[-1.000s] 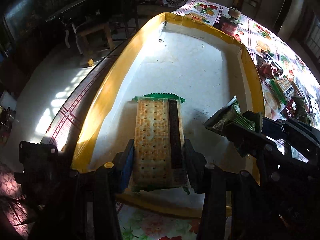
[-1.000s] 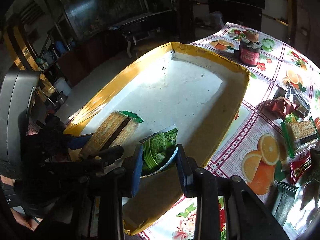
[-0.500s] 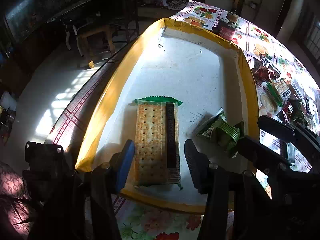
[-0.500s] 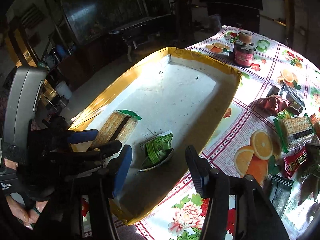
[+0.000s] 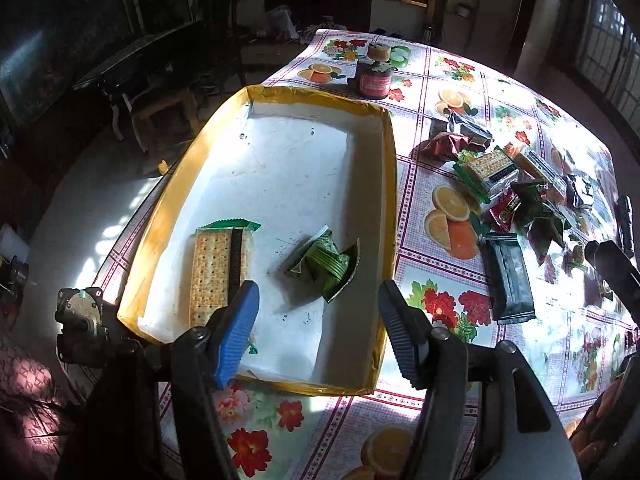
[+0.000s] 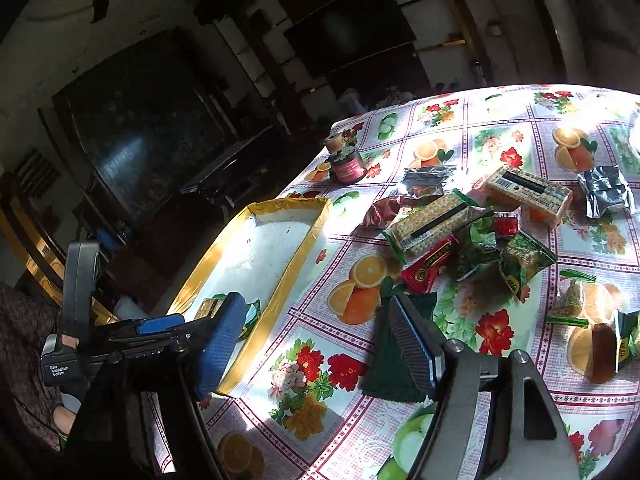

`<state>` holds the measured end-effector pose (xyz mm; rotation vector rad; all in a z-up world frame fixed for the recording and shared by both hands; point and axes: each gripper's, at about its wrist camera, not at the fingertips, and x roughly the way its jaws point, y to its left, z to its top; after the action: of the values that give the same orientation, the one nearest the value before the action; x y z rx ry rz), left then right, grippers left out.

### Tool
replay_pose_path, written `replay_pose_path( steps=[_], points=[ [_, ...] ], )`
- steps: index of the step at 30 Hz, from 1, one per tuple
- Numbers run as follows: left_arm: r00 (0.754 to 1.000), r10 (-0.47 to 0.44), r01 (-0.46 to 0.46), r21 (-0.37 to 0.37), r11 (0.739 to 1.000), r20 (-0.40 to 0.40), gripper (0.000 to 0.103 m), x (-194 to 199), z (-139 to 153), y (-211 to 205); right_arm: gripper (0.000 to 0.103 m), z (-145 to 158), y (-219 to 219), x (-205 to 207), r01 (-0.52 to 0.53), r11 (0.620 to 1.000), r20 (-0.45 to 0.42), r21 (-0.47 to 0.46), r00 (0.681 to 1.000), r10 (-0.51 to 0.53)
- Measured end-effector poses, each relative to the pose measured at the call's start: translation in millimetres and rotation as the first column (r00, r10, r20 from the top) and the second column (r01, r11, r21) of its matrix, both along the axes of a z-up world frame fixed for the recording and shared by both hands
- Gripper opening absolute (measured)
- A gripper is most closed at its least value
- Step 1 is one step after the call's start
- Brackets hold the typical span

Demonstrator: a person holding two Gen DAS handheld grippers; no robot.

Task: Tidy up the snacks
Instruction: 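Withdraw both tools from the tray back over the snack pile, then grasp the dark green pouch with the left tool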

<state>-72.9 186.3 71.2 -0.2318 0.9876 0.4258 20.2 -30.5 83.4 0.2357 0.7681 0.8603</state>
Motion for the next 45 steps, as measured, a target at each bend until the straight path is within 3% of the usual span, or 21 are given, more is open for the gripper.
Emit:
replay_pose_path(
  steps=[6, 13, 21, 34, 40, 45],
  points=[
    [0.997, -0.082, 0.082, 0.013, 0.997, -0.006, 0.064, 8.5, 0.7, -47.0, 0.074, 6.1, -68.0, -7.4, 0.156, 0.982, 0.027, 0.104, 0.987, -0.159],
    [0.987, -0.160, 0.160, 0.030, 0.987, -0.018, 0.064, 13.5, -3.3, -90.8, 0.076, 10.3, -116.7, -11.8, 0.218, 0.970, 0.025, 0.104, 0.975, -0.222],
    [0.978, -0.199, 0.200, 0.016, 0.980, -0.056, 0.068, 20.7, -18.0, -114.0, 0.081, -6.6, -140.1, -7.4, 0.292, 0.956, -0.017, -0.020, 0.956, -0.292],
    [0.976, -0.197, 0.189, -0.086, 0.978, -0.092, 0.069, 49.6, -34.1, -121.1, 0.081, -31.7, -126.0, 10.6, 0.248, 0.945, 0.006, -0.213, 0.967, -0.253],
    [0.977, -0.183, 0.170, -0.117, 0.978, -0.110, 0.069, 73.5, -41.4, -123.9, 0.081, -34.4, -134.7, 30.0, 0.321, 0.894, 0.055, -0.311, 0.946, -0.320],
    [0.977, -0.158, 0.136, -0.146, 0.980, -0.147, 0.070, 95.5, -56.6, -125.1, 0.081, -46.9, -141.7, 52.9, 0.332, 0.870, 0.031, -0.365, 0.938, -0.346]
  ],
)
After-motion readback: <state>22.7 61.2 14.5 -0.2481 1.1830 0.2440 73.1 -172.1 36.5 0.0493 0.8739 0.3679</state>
